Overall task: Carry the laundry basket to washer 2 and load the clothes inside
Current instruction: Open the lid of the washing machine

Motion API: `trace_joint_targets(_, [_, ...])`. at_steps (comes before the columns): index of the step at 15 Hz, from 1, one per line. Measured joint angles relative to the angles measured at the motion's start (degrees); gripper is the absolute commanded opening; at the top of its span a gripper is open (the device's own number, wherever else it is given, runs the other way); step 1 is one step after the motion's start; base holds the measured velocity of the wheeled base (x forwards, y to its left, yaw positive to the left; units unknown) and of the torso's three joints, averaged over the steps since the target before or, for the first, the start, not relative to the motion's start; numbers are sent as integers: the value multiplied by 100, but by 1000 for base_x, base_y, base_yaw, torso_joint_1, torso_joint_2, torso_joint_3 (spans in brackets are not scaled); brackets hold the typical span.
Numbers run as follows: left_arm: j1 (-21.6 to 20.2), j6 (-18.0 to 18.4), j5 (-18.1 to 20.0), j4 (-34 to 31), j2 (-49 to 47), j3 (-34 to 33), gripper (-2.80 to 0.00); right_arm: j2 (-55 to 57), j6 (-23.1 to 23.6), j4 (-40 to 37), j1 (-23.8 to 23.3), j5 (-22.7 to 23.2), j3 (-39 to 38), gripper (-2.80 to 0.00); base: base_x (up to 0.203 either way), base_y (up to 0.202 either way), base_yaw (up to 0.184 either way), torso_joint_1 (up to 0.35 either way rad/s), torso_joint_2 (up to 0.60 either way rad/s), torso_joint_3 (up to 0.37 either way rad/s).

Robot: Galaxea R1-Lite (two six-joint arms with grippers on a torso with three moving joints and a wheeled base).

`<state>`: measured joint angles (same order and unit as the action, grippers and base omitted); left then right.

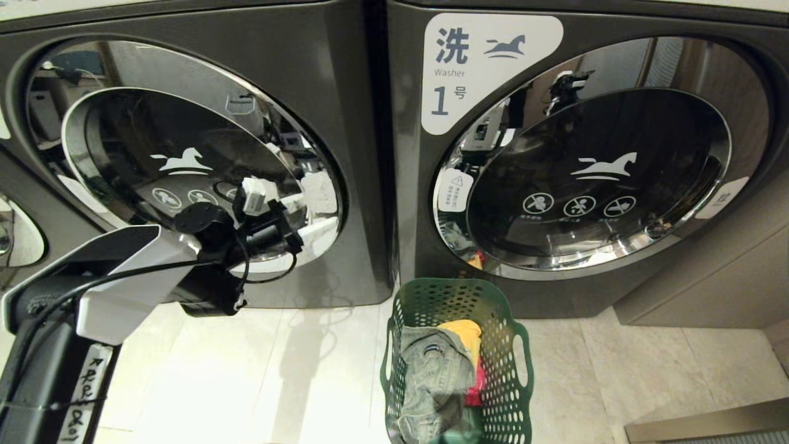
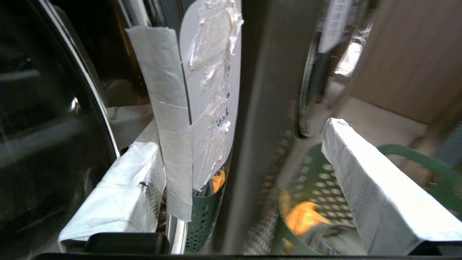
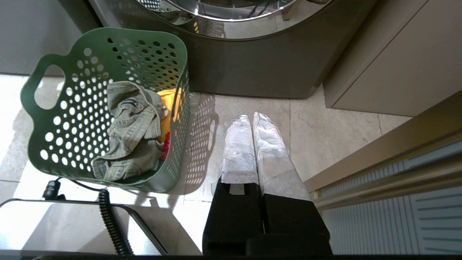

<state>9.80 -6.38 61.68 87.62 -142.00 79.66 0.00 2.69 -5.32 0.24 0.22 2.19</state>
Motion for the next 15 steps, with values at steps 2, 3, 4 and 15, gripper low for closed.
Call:
trace_joint_targets(2, [0,13,-39,-30,104,-165,0,0,-2,-2,-2,2,0,-280,0,0,0,0,0,0])
trace_joint_targets(3, [0,55,-58,-32,141,-237,0,0,-2,-2,6,2,0,-280,0,0,0,0,0,0])
trace_joint_targets(4, [0,116,-88,-33,163,-275,0,0,-2,0,0,1,0,-280,0,0,0,0,0,0])
trace_joint_targets(15, [-912,62,-178,-69,236,-290,0,0,0,-2,0,2,0,-280,0,0,0,0,0,0])
